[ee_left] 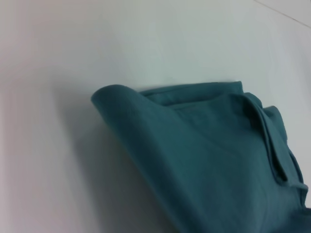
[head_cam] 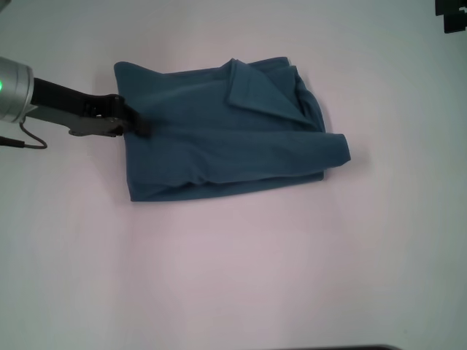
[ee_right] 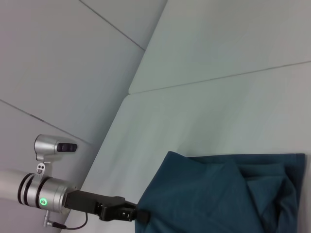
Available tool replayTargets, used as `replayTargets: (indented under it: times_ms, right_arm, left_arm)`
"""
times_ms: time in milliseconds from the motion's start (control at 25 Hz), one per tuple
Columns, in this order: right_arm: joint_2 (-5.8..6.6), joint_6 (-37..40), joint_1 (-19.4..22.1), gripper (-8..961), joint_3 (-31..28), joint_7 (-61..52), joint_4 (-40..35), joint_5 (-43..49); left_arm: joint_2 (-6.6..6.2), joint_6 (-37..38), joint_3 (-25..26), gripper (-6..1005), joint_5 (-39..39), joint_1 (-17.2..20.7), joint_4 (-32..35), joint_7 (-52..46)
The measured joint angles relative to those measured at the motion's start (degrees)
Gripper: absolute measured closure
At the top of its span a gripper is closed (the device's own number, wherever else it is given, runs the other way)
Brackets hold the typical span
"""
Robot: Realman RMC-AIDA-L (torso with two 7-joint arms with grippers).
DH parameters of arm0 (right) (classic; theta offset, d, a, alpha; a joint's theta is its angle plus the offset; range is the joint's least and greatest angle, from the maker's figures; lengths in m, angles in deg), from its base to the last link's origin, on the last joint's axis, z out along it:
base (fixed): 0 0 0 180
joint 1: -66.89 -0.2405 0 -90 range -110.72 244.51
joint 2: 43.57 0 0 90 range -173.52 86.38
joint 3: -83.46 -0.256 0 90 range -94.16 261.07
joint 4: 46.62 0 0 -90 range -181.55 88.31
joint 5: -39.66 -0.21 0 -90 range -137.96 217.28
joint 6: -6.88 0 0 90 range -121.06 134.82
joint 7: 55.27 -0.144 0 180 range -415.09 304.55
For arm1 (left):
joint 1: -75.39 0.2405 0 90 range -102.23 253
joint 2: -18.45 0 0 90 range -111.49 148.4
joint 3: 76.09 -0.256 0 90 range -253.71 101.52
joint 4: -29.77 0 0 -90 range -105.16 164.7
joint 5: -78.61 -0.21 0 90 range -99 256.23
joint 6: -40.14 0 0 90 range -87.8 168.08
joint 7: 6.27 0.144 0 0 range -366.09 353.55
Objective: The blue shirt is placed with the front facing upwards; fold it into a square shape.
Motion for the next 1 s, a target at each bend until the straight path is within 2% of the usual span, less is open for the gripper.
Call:
replayTargets:
  times_ms: [160, 280, 360, 520, 680, 840, 920, 1000]
  right_arm:
    - [-0.04, -0.06, 0.0, 128, 0.12, 0.04, 0.0, 0.0]
    - [-0.1, -0.03, -0.01, 127, 0.11, 0.07, 0.0, 0.0]
    - [-0.1, -0.01, -0.03, 127, -0.01, 0.08, 0.0, 0.0]
    - [-0.11, 0.0, -0.2, 128, -0.23, 0.09, 0.01, 0.0]
    - [-0.11, -0.02, -0.5, 128, -0.13, 0.08, 0.01, 0.0]
    - [-0.09, 0.08, -0.65, 128, 0.12, -0.01, 0.0, 0.0]
    - [-0.69, 0.12, -0.61, 127, 0.04, 1.93, -0.01, -0.27]
    - [-2.63, 0.17, -0.04, 127, -0.21, 8.31, -0.25, -2.06]
  left_arm:
    - [0.13, -0.49, 2.47, 859, -0.05, 1.7, -2.2, 0.02]
    - [0.08, -0.39, 7.38, 728, -0.04, 3.92, -6.08, -0.81]
    - [0.52, 0.7, 13.06, 640, 0.79, 6.24, -10.49, -1.22]
    - [3.18, 6.19, 19.53, 499, 6.82, 9.66, -16.12, 1.21]
    - [5.6, 12.75, 19.55, 382, 11.59, 9.74, -13.83, 3.19]
    - [9.9, 13.44, 18.36, 289, 11.91, 9.12, -11.43, 4.33]
    - [11.15, 12.11, 18.18, 242, 11.93, 9.38, -11.18, 5.41]
    - [11.78, 10.45, 18.74, 196, 12.19, 10.02, -11.13, 6.91]
